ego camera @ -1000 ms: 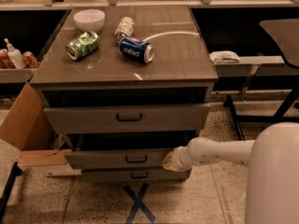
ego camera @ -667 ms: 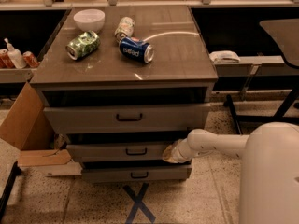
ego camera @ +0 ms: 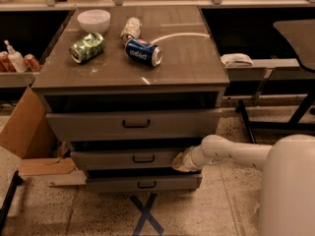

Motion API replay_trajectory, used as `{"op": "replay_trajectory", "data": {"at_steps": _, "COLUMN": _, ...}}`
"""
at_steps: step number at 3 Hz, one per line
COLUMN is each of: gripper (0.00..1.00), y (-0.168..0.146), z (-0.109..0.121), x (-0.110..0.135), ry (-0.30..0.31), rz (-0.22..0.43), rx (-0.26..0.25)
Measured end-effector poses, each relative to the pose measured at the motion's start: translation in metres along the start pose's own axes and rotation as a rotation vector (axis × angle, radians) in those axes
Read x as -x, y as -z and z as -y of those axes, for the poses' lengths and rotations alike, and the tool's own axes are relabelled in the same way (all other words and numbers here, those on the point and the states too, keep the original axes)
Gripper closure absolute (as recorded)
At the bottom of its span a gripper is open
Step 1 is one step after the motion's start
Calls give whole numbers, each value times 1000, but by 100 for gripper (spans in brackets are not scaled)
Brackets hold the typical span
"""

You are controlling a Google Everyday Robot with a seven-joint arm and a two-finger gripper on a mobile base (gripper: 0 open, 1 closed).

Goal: Close middle drawer

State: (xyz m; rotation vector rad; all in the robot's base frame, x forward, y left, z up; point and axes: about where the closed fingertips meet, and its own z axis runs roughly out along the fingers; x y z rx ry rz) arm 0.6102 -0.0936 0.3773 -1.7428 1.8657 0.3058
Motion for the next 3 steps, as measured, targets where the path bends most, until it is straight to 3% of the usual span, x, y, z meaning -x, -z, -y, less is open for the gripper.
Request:
{"op": "replay_trajectory", "data": {"at_steps": 1, "gripper": 100, "y": 20, "z": -21, "x": -3, "ry": 26, "rz": 49, "rx": 30}}
{"op": "replay_trajectory", "data": {"at_steps": 3, "gripper": 100, "y": 102, "z": -72, "x": -1, "ry": 137, "rz": 164, "rx": 50}}
